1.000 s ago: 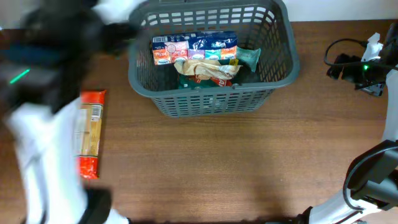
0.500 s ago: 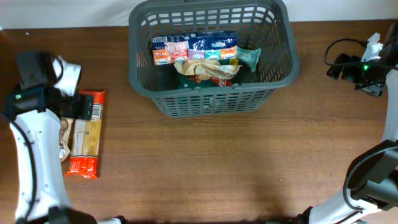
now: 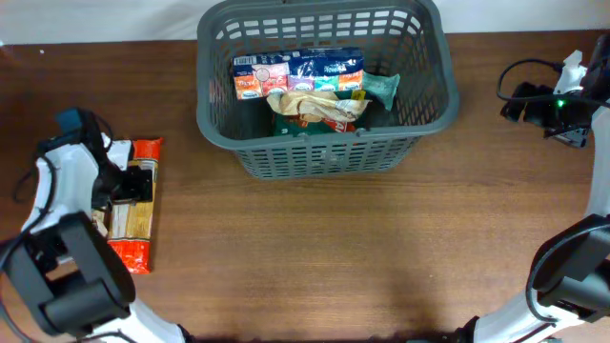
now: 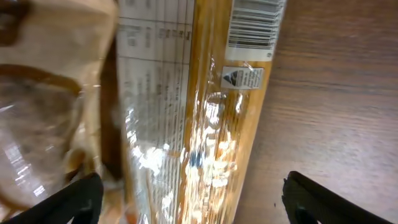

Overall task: Pack container
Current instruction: 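Grasp the tan snack bar pack with the left gripper, then carry the snack bar pack into the basket and release it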

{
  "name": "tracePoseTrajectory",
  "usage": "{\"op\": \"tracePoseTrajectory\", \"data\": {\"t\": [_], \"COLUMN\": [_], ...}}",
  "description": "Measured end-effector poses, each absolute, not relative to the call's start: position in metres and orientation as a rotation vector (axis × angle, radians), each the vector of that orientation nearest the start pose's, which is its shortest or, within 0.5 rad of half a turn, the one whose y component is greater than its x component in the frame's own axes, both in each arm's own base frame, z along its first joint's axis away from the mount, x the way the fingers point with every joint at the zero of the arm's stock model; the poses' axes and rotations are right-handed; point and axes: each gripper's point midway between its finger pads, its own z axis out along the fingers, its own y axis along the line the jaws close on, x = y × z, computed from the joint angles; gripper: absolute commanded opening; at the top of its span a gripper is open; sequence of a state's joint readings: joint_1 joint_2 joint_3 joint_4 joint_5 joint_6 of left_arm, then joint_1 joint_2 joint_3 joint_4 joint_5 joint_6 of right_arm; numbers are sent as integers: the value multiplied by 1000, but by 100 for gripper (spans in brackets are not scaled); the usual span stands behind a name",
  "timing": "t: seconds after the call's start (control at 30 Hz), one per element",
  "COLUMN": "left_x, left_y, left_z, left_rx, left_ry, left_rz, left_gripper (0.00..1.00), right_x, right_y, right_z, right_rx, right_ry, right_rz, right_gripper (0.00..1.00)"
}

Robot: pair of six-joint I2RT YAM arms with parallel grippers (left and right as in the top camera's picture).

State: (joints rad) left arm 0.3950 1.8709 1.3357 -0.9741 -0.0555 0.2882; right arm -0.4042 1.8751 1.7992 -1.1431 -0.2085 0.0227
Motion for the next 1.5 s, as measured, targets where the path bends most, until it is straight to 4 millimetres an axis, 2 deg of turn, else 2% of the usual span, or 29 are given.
{"op": "tracePoseTrajectory", "data": {"t": [0.13, 0.23, 0.27, 0.3, 0.37, 0.4, 0.57, 0.67, 0.73, 0.8, 0.87, 0.93, 0.97, 1.03, 1.07, 1.1, 1.13, 1.2, 1.23, 1.3, 1.37, 1.43, 1.5], "left_x": [323, 321, 322, 322, 322, 322, 327, 330, 339, 358, 400, 439, 452, 479, 488, 492, 493, 484, 479, 473, 466, 460, 463], "left_y": [145, 145, 146, 147, 148, 148, 146, 133, 119, 110, 104, 100, 99, 89, 82, 75, 51, 17, -8, -54, -100, -141, -168], "left_z": [24, 9, 7, 5, 4, 4, 20, 27, 39, 65, 112, 170, 195, 268, 305, 332, 389, 433, 455, 482, 492, 483, 464], "left_rx": [-170, -170, -169, -172, -180, -181, -206, -182, -133, -72, 2, 47, 60, 114, 153, 198, 320, 478, 577, 725, 871, 1012, 1108], "left_ry": [3143, 3176, 3179, 3180, 3181, 3181, 3179, 3228, 3255, 3246, 3109, 2936, 2859, 2633, 2515, 2430, 2245, 2092, 1995, 1847, 1738, 1683, 1679], "left_rz": [89, 78, 84, 91, 96, 94, 73, 2, -42, -36, 36, 127, 161, 233, 266, 288, 328, 364, 382, 387, 362, 325, 298], "left_gripper": [78, 68, 62, 49, 9, 2, 2, 2, 2, 2, 2, 2, 2, 2, 2, 2, 2, 2, 2, 2, 2, 2, 2], "right_x": [411, 411, 411, 411, 411, 411, 411, 411, 411, 411, 411, 411, 411, 411, 411, 411, 411, 411, 411, 411, 411, 411, 411], "right_y": [-137, -137, -137, -137, -137, -137, -137, -137, -137, -137, -137, -137, -137, -137, -137, -137, -137, -137, -137, -137, -137, -137, -137], "right_z": [179, 179, 179, 179, 179, 179, 179, 179, 179, 179, 179, 180, 179, 179, 179, 179, 179, 179, 179, 179, 179, 179, 179], "right_rx": [533, 533, 533, 532, 533, 533, 532, 533, 532, 532, 532, 532, 533, 533, 532, 533, 533, 533, 533, 533, 532, 533, 533], "right_ry": [2700, 2700, 2700, 2700, 2700, 2700, 2700, 2700, 2700, 2699, 2698, 2698, 2700, 2700, 2698, 2700, 2699, 2700, 2699, 2700, 2700, 2699, 2700], "right_rz": [190, 190, 190, 190, 190, 190, 190, 190, 190, 189, 189, 190, 190, 190, 189, 190, 190, 190, 190, 190, 190, 190, 190], "right_gripper": [99, 99, 99, 99, 99, 99, 99, 99, 99, 99, 99, 99, 99, 99, 99, 99, 99, 99, 99, 99, 99, 99, 99]}}
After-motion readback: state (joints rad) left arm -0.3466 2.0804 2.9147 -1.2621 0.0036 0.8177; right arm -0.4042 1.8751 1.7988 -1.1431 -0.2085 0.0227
